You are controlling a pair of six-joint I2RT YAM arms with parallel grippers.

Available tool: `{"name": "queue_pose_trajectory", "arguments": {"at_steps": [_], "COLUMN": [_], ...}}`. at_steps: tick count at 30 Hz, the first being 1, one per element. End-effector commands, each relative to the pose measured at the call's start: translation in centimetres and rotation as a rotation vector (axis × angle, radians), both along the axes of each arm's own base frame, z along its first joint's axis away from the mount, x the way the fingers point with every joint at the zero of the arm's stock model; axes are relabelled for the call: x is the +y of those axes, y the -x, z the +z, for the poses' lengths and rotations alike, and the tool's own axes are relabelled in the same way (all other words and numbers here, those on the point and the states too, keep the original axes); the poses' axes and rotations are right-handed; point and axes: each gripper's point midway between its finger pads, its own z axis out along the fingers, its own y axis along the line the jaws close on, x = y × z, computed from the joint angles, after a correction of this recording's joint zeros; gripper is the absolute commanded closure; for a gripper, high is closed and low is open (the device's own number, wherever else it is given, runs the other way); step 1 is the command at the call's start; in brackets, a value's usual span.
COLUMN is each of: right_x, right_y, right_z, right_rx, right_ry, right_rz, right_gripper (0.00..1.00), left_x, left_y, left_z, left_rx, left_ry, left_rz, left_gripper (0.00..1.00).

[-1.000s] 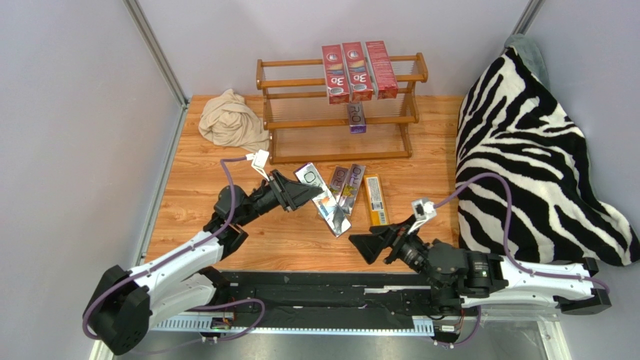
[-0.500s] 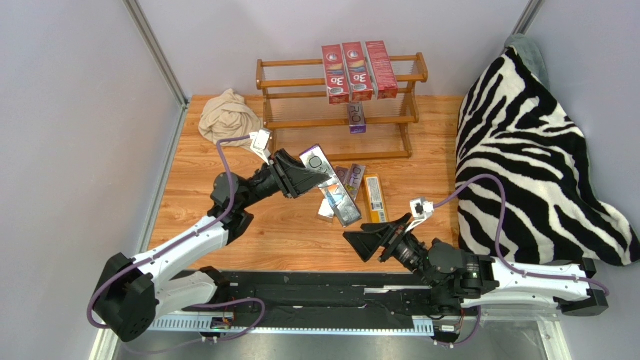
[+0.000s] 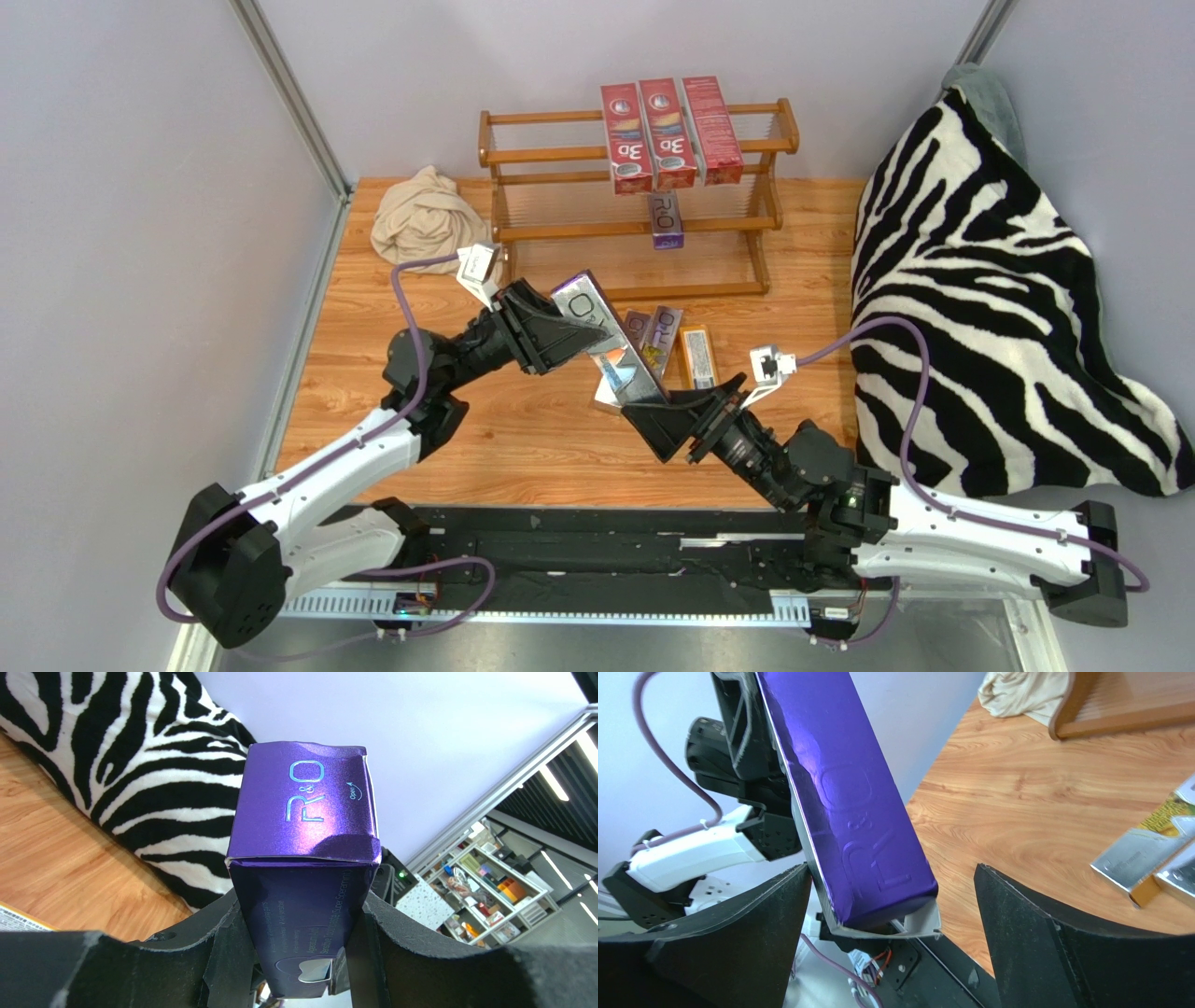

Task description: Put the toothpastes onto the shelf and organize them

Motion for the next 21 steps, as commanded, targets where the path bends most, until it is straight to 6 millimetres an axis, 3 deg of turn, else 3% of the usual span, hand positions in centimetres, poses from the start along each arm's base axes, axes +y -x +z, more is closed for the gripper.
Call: {"name": "queue_pose_trajectory", "arguments": {"at_steps": [1,7,11,16,21], "right_x": [0.4,0.6,0.8,0.9,0.8], "right_y": [0.0,0.1,0.3,0.1,0.0], "right_z": [3.5,4.6,4.1,3.1,2.7], "right_rx": [-0.050,-0.084,-0.068,-0.036,-0.026], "right_ry": [-0.163,-0.184,-0.183,-0.177,-0.185], "right_rz": [0.064,0.098,0.115,0.112,0.112], "right_gripper": [0.11,0.34,0.45,0.44,0.37], "left_x": [1.0,1.1,1.0,0.9,1.0], "left_y": [1.5,1.3,0.7,0.6,0.5], "left_z": [2.2,1.6,1.3,2.0,2.7], "left_rx": [-0.081,-0.064,-0.043,-0.055,-0.069], "left_ry": [0.083,0.106,0.110,0.139,0.171], "left_rz": [-0.014,-0.009,0.002,0.000,-0.008], "left_gripper": [0.51,0.51,0.51,0.51,0.51]}}
